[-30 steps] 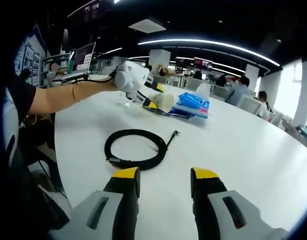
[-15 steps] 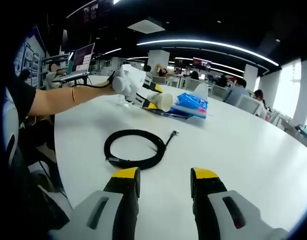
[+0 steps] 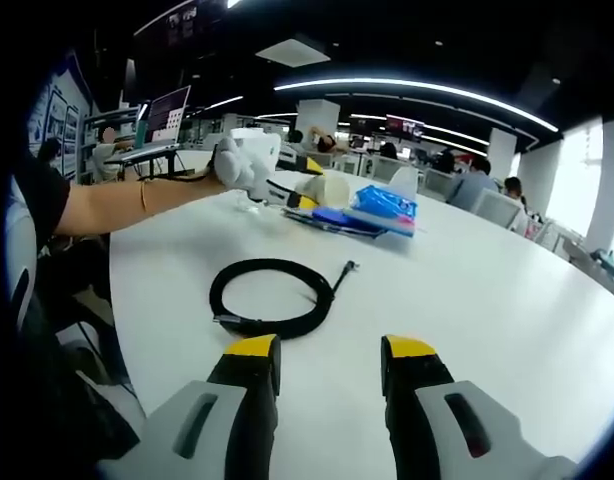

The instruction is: Arrange the tabletop items into an orderly group along one side of the table until the central work area is clear of visible clutter.

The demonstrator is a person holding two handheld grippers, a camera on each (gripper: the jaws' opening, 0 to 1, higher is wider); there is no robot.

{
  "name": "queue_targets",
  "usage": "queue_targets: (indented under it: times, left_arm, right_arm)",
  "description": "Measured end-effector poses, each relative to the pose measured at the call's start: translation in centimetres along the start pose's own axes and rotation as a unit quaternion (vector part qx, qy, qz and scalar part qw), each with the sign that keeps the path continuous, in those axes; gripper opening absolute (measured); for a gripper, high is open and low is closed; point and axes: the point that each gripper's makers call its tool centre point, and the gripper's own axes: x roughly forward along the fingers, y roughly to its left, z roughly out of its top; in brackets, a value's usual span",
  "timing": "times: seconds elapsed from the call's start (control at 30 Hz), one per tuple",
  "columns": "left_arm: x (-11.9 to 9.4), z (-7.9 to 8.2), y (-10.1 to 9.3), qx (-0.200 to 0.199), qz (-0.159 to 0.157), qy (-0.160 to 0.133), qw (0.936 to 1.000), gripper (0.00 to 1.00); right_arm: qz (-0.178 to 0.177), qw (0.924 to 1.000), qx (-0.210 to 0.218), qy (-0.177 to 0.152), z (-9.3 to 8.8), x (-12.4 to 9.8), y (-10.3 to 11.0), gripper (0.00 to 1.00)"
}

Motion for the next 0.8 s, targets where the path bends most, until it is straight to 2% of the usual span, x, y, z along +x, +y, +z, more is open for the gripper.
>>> queue_targets:
  times: [0.1, 0.17, 0.23, 0.33, 0.47, 0.73, 0.8]
  left_arm:
    - [0.1, 0.5, 0.4, -0.062, -0.008, -0.028, 0.9977, 0.34]
    - [-0.3, 0.7, 1.0, -0.110, 0.000, -0.043, 0.9931, 0.35]
    - [-0.6, 0.8, 1.6, -0.124, 0.007, -0.050, 0.9910, 0.35]
    - [-0.9, 0.8, 1.6, -0.138, -0.001, -0.060, 0.9886, 0.35]
    - [-1.3, 0.0, 1.9, -0.149, 0.009, -0.054, 0.9873, 0.35]
    - [-2.6, -0.6, 2.2, -0.202, 0.021, -0.073, 0.9764, 0.35]
    - [-3.0, -0.6, 2.4, -0.227, 0.022, -0.084, 0.9700, 0.35]
  right_arm:
    - [0.001, 1.0000, -0.001, 0.000, 0.1, 0.0, 0.1, 0.39]
    - [0.002, 1.0000, -0.001, -0.001, 0.2, 0.0, 0.2, 0.39]
    - [0.002, 1.0000, -0.002, -0.001, 0.2, 0.0, 0.2, 0.39]
    - [0.003, 1.0000, -0.003, 0.000, 0.3, 0.1, 0.4, 0.38]
    - [0.005, 1.0000, -0.005, 0.000, 0.4, 0.1, 0.6, 0.38]
    - [0.009, 0.9999, -0.009, 0.001, 0.5, 0.0, 1.1, 0.38]
    - [0.011, 0.9999, -0.009, 0.002, 0.5, 0.1, 1.2, 0.38]
